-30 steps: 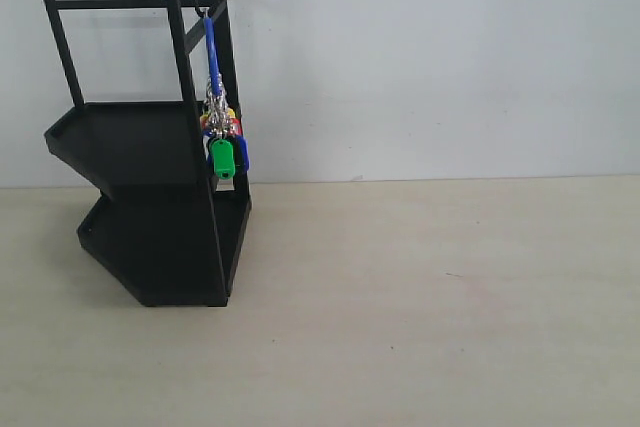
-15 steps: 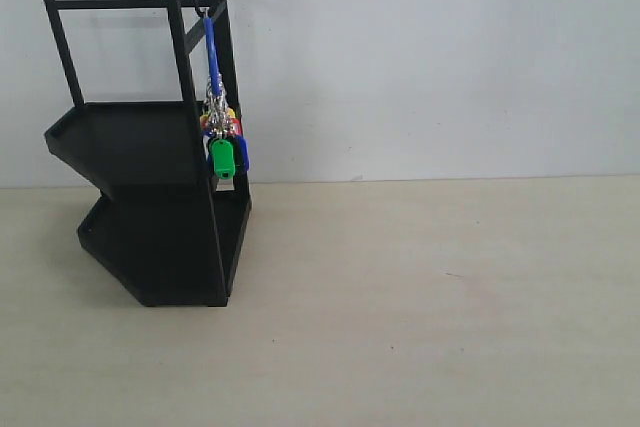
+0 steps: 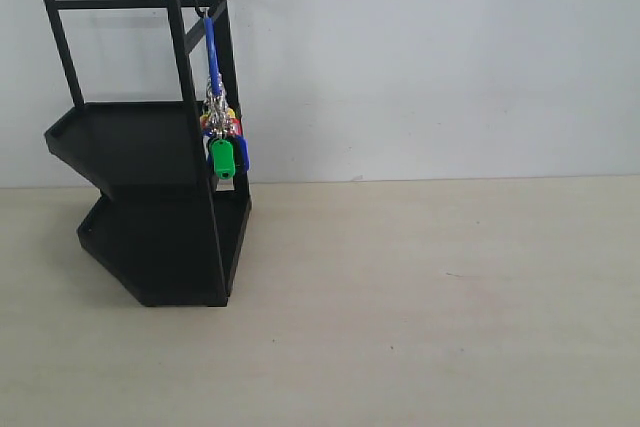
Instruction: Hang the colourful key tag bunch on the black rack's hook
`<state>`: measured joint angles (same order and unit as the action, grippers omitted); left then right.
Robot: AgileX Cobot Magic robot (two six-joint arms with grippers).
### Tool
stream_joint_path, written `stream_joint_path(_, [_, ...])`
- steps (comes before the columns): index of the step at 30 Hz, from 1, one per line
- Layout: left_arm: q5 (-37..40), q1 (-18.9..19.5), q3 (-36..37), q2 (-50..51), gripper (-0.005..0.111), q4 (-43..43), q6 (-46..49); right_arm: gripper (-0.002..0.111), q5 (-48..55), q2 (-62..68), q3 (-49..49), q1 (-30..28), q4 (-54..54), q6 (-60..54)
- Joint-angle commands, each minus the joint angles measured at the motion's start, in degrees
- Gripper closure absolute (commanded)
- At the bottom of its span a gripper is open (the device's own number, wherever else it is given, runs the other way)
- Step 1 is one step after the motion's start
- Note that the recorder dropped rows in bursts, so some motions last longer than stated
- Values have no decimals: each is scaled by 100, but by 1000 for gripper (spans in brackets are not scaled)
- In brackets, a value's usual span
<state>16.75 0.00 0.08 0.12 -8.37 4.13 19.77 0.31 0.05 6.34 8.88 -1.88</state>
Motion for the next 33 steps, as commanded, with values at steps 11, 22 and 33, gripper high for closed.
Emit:
stream_joint_path(11, [-45,-4,-8,-12,102,28,20,108,-15,-31,-5,-21,-64,-167])
stream_joint_path(22, [-45,-4,-8,-12,102,28,20,108,-14,-31,-5,-10,-64,-168])
stream_joint_path(33, [-45,-4,-8,-12,102,28,20,108,-14,-31,-5,-10,-64,-168])
